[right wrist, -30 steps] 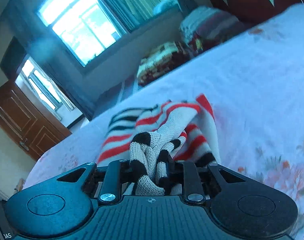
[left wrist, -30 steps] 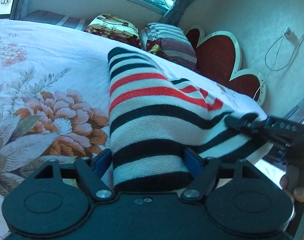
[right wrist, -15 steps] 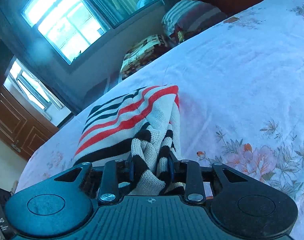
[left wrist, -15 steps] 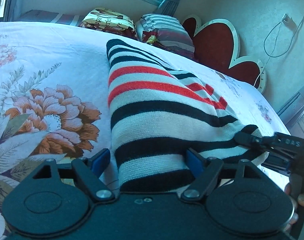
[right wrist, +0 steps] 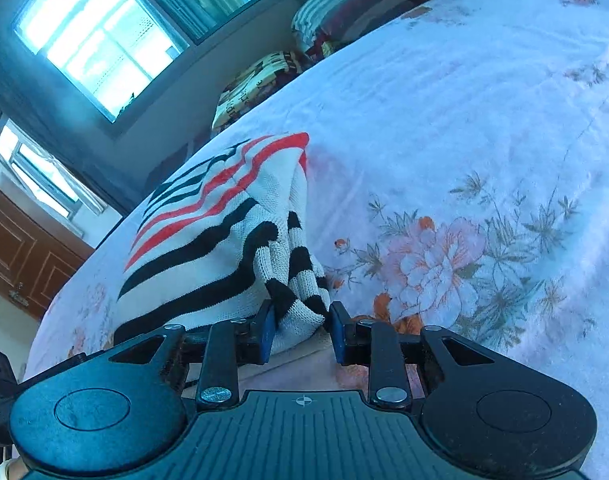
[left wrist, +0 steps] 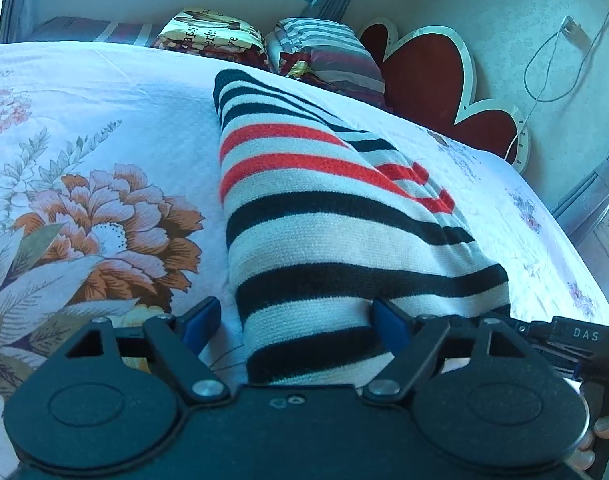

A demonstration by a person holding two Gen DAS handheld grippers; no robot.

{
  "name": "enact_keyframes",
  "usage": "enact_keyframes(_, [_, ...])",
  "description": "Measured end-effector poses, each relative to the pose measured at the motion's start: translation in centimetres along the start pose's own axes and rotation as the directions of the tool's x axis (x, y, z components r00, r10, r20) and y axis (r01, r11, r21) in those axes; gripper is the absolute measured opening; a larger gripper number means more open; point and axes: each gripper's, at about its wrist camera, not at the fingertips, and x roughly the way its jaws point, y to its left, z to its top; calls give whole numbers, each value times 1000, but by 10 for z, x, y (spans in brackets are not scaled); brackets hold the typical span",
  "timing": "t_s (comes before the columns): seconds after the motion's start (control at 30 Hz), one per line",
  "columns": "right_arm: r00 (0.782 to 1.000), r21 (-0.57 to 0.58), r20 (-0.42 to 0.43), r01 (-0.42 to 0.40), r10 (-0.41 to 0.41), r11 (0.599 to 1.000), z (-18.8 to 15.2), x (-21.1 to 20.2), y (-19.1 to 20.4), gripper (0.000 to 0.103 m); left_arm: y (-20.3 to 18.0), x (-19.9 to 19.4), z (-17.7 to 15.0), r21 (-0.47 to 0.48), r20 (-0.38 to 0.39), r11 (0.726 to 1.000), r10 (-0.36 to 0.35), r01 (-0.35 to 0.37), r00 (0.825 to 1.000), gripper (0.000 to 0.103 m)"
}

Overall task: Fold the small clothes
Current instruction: 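Fold the held side over the bundle with the right gripper, then open the right gripper and withdraw it from the folded bundle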

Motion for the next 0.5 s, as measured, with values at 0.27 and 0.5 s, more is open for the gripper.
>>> enact_keyframes(0.27, [989,-139,145,48,-28,989,27,-6,43,27,-6,-27,28,-27,131,1000,-8,12,991,79])
enact_keyframes(0.5, [993,-234,120,11,18,972,34,32,71,27,-13,-5,54,6,128,1000,0,-1,992,79])
